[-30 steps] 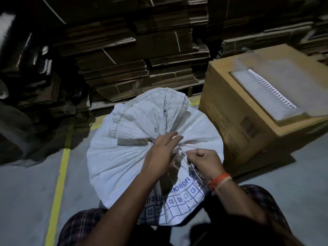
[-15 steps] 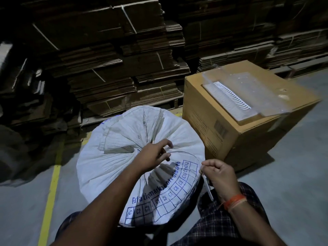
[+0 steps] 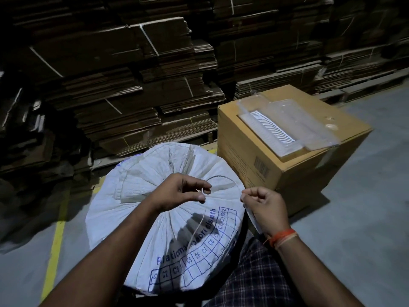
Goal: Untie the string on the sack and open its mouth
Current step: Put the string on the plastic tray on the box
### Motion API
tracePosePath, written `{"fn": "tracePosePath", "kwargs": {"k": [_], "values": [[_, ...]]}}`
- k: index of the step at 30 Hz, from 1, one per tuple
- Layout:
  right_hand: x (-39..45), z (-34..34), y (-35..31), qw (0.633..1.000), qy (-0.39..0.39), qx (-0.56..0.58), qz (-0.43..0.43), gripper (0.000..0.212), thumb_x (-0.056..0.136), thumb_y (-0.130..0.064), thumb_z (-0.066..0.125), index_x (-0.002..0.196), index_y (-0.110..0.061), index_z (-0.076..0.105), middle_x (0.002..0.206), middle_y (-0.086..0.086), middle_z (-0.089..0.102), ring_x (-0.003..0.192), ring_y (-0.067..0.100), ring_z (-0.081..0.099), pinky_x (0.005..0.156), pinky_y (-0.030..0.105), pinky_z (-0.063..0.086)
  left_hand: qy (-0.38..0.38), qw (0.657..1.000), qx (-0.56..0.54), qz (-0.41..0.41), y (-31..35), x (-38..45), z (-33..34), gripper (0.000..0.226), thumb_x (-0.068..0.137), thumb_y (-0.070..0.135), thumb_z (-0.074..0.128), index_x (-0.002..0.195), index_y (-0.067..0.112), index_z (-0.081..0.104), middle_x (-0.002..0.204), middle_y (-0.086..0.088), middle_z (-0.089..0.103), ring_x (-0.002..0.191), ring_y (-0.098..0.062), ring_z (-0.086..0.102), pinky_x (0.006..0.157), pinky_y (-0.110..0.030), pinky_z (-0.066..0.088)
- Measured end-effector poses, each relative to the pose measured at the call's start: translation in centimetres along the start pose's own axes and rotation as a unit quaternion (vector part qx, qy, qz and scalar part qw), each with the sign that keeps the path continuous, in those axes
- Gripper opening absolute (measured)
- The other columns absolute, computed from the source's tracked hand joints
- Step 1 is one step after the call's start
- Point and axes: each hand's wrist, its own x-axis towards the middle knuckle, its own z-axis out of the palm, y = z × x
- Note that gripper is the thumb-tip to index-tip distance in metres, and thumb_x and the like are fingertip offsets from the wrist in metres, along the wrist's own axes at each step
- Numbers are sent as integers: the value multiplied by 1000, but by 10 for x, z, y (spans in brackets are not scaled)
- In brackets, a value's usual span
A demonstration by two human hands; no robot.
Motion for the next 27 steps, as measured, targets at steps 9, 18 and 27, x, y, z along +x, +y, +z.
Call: {"fn": "tracePosePath", "kwargs": {"k": [9,18,27], "values": [[17,-23,-52,994,13,-92,-60,15,77,-12,81,91,-17,80,66,-9,75,58,-5,65,61,14,53,209,963,119,122,39,58,19,12,91,16,79,81,17,73,69,0,72,67,-16,71,66,-30,56],[125,-80,-138,946,128,-268,-131,13,76,-26,82,88,-20,82,79,-5,77,73,11,68,70,26,55,247,917,241,198,110,217,15,15,84,28,85,89,19,74,107,1,58,100,-9,52,86,-17,43],[221,-89,-129,884,132,-442,-82,22,77,-34,80,93,-20,80,85,-2,77,94,22,67,81,35,60,173,875,447,73,129,313,24,27,82,48,83,96,25,80,101,0,71,101,-22,66,71,-30,45]]}}
